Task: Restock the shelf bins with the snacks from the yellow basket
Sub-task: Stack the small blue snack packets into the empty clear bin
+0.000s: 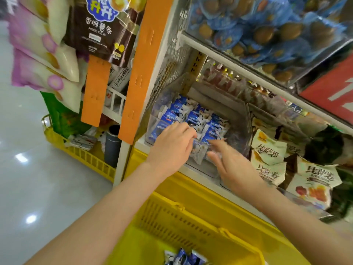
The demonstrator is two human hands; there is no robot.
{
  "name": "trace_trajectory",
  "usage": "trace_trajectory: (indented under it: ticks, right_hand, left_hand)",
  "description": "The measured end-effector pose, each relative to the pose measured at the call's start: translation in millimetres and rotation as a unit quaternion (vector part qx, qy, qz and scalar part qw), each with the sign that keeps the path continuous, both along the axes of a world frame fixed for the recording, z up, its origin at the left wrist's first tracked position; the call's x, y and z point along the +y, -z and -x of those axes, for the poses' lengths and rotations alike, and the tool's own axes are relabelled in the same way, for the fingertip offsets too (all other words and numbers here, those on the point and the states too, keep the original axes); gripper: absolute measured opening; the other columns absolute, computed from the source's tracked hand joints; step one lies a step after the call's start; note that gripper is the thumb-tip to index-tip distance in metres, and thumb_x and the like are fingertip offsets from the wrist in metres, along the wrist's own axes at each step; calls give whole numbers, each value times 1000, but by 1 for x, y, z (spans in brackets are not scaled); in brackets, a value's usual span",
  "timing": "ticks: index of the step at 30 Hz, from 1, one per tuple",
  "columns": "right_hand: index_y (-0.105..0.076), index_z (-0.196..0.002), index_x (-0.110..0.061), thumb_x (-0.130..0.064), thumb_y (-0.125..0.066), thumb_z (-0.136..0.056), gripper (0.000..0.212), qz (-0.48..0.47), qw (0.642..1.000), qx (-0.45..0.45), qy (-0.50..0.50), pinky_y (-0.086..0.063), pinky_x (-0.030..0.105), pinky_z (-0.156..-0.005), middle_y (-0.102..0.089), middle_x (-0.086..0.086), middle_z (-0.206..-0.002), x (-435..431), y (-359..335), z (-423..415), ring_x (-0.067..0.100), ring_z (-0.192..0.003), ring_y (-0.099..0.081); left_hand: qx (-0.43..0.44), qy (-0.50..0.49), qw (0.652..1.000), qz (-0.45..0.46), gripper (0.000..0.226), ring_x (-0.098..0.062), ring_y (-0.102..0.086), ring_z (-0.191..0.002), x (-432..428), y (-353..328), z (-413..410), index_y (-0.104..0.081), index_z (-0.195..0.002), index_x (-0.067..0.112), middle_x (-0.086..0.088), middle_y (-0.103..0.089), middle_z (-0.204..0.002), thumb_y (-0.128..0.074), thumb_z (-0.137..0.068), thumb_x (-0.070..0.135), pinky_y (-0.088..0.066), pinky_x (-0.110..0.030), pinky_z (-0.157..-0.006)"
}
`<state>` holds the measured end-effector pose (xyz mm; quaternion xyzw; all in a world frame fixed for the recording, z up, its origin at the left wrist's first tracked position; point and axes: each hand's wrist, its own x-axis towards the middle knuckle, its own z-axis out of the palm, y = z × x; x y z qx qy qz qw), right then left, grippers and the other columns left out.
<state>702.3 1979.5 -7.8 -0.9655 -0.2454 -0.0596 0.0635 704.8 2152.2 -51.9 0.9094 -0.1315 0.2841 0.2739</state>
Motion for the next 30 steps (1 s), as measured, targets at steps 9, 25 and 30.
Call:
trace_trajectory:
  ticks: [9, 25, 30]
  right_hand:
    - [-56, -115, -3, -29, -52, -93, 35, -63, 992, -103, -34, -44, 27, -87, -61, 11, -107, -73, 87, 79, 23, -99, -58]
    - [-23, -145, -7, -18, -49, -96, 57, -39, 854, 480, 196, -27, 33, -111, -27, 13, -151, -160, 336, 157, 25, -137, -30]
    - [-10, -150, -13, -33, -47, -97, 68, -18, 842, 492, 219, -22, 33, -115, -14, 4, -157, -157, 359, 155, 21, -143, -19]
  left_hand:
    - [57, 14, 995, -86, 26, -21, -49, -105, -48, 50, 67, -56, -115, 15, -3, -55, -110, -42, -94, 23, -35, -36, -93]
    - [674, 41, 729, 109, 29, -22, -56, -104, -121, 295, 156, -52, -121, 2, -15, -57, -122, -50, -95, 16, -43, -31, -87]
    - [723, 5, 664, 189, 5, -9, -47, -68, -139, 323, 164, -53, -93, 13, 1, -54, -80, -58, -91, 14, -35, -11, -54]
